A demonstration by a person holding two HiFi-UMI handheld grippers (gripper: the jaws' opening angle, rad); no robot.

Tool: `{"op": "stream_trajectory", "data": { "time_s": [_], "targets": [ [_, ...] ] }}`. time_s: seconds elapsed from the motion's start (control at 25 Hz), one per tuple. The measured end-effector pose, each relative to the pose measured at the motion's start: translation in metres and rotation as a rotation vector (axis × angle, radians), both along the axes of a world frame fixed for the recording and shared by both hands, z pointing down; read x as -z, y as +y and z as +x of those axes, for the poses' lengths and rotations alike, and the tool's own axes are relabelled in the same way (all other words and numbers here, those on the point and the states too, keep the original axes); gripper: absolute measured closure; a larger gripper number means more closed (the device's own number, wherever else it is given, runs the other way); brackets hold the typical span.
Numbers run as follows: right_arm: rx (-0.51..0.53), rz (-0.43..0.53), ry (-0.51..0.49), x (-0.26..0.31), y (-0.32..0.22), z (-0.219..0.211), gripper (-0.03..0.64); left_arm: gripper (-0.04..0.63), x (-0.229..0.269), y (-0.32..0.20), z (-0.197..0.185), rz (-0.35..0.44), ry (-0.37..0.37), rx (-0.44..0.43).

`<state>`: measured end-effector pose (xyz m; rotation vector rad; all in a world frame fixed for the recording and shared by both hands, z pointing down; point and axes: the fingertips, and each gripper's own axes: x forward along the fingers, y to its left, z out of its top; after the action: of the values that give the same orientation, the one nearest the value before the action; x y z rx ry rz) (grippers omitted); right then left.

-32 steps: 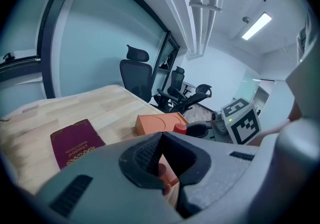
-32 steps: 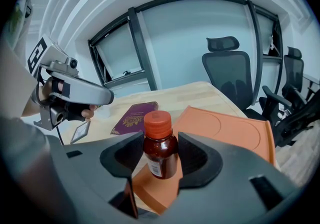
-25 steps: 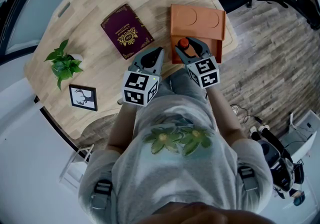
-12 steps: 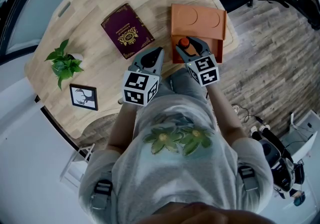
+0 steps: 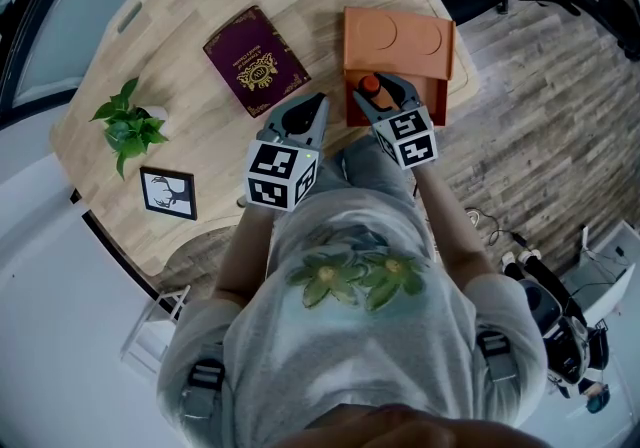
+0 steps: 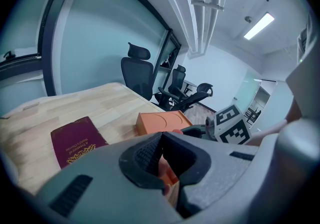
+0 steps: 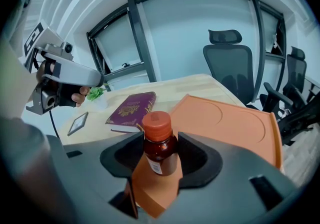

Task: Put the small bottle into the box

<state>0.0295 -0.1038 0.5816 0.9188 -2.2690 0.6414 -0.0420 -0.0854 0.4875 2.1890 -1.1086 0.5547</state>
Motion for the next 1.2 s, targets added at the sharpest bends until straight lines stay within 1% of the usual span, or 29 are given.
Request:
{"op": "stream_trajectory", "data": {
  "time_s": [1.2],
  "targets": [
    [0.011, -0.022, 0.041, -0.024, -0.001, -0.002, 0.407, 0.589, -0.004, 0.000, -0.003, -0.012, -0.015, 0.005]
  ]
}}
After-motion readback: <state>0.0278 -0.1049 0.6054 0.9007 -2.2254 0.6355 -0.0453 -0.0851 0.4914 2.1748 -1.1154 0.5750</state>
